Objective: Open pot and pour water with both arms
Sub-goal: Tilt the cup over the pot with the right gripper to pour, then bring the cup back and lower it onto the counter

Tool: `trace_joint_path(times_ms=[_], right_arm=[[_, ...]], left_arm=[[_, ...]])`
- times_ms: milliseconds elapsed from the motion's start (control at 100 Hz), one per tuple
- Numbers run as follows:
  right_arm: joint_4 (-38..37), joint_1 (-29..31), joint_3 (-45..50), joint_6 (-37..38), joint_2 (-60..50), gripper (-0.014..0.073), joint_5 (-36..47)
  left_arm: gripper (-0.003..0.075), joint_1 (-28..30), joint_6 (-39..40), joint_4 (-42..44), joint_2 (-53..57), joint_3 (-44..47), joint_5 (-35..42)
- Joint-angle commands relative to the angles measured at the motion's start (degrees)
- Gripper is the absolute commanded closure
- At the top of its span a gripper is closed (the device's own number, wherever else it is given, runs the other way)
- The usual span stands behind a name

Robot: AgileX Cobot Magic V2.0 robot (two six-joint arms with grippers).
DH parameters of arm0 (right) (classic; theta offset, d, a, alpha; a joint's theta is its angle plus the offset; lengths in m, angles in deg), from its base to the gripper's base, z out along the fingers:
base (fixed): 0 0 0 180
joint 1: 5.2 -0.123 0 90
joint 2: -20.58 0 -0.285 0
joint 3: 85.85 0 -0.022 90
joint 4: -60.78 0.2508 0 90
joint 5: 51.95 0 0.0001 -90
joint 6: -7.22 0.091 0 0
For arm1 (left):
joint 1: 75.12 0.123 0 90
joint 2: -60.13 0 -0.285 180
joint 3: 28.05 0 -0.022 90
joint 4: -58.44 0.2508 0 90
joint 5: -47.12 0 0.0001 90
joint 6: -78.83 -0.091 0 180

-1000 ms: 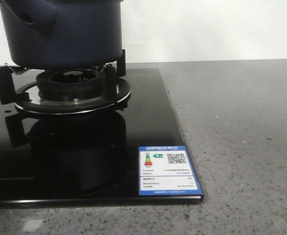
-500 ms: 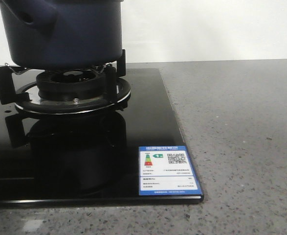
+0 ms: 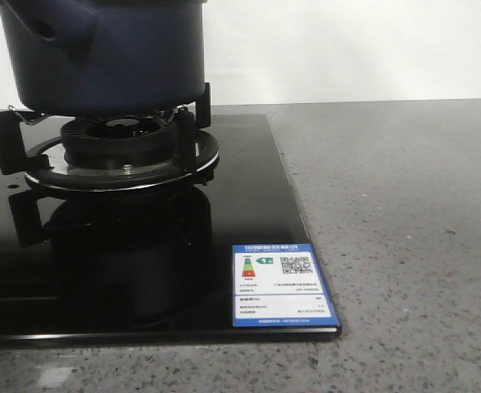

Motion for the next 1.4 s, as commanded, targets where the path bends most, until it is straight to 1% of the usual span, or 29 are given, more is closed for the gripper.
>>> trace_joint_path(times_ms=[0,100,200,280,340,400,460,510,520,530,590,670,740,850,960,1050,1130,1260,1390], right_arm=[[-1.5,0.1,-2.5,2.1,-2.8,0.022,0.1],[0.5,0.1,-2.5,6.8,-2.9,0.022,-1.3],[2.2,0.1,-2.5,12.7,-3.5,0.022,-4.5],[5.6,0.1,-2.5,19.4,-4.5,0.022,-7.5],[8.8,0.1,-2.5,23.1,-5.4,0.022,-10.4],[13.5,0.1,-2.5,25.9,-6.8,0.022,-13.2],[18.9,0.6,-2.5,26.1,-8.1,0.022,-15.3],[25.8,1.8,-2.4,26.2,-9.4,0.022,-15.5],[25.8,2.0,-2.4,26.2,-9.6,0.022,-15.5],[28.8,2.5,-2.2,26.2,-10.0,0.022,-15.4],[36.0,5.4,-1.4,27.6,-12.1,0.0221,-14.5],[43.9,9.5,2.4,28.8,-15.3,0.0221,-10.6],[46.9,12.9,7.5,30.9,-18.6,0.0221,-5.8],[47.0,17.6,17.7,36.8,-23.8,0.0221,2.6],[47.0,22.0,28.3,42.2,-27.7,0.0221,14.8],[47.1,25.5,36.6,45.3,-28.8,0.0221,24.6],[47.3,28.2,42.4,46.2,-28.3,0.0221,32.7],[47.4,31.8,47.1,46.2,-25.7,0.0221,43.5],[47.4,34.5,47.8,46.2,-22.2,0.0221,48.2]], left_arm=[[0.0361,0.1,-0.1,-1.3,1.6,-2.3,4.7],[0.0361,0.1,-0.1,-1.3,1.6,-2.3,4.7],[0.0361,0.1,-0.1,-1.3,1.6,-2.3,4.7],[0.0361,0.1,-0.1,-1.4,1.6,-2.3,4.7],[0.0361,0.1,-0.1,-1.8,1.6,-2.3,4.6],[0.0361,-0.2,-0.1,-2.2,1.6,-2.3,4.6],[0.0361,-0.5,-0.1,-2.3,1.6,-2.3,4.6],[0.0361,-1.1,-0.1,-2.4,1.6,-2.3,4.6],[0.0361,-1.1,-0.1,-2.4,1.6,-2.3,4.6],[0.0361,-1.4,-0.1,-2.4,1.6,-2.3,4.6],[0.0361,-2.1,-0.1,-2.6,1.6,-2.3,4.6],[0.0361,-3.3,-0.1,-2.6,1.6,-2.3,4.7],[0.0361,-4.3,-0.1,-2.6,1.6,-2.3,4.9],[0.0361,-5.8,-0.1,-2.6,1.6,-2.3,4.9],[0.0361,-7.0,-0.1,-2.7,1.6,-2.3,4.9],[0.0361,-7.3,-0.1,-2.7,1.6,-2.3,4.8],[0.0361,-7.3,-0.1,-2.7,1.6,-2.3,4.5],[0.0361,-7.3,-0.1,-2.7,1.6,-2.3,4.2],[0.0361,-7.3,-0.1,-2.7,1.6,-2.3,4.2]])
